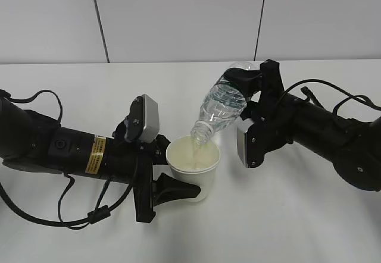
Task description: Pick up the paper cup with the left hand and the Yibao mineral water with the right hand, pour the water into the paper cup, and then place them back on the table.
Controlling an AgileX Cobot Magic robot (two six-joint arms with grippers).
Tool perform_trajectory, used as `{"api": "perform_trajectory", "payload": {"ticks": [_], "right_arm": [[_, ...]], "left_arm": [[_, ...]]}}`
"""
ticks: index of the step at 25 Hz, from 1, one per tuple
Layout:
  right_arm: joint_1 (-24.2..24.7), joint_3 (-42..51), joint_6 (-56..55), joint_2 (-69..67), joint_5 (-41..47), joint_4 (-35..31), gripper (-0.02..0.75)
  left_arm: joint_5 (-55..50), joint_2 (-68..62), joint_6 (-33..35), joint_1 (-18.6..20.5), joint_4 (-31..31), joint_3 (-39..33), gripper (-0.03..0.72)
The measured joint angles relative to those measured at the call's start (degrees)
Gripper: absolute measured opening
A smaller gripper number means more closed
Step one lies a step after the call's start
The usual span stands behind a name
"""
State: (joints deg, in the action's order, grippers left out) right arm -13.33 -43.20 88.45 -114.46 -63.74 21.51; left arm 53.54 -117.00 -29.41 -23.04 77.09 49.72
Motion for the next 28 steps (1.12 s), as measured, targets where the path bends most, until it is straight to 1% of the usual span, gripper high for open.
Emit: {"api": "perform_trajectory", "payload": {"ticks": [28], "right_arm": [[0.00,-0.88,0.33,0.09,-0.14,0.00,0.444]], "left_arm": [[-1.27,0.00,-0.04,0.00,0.06,0.00,0.434]]}}
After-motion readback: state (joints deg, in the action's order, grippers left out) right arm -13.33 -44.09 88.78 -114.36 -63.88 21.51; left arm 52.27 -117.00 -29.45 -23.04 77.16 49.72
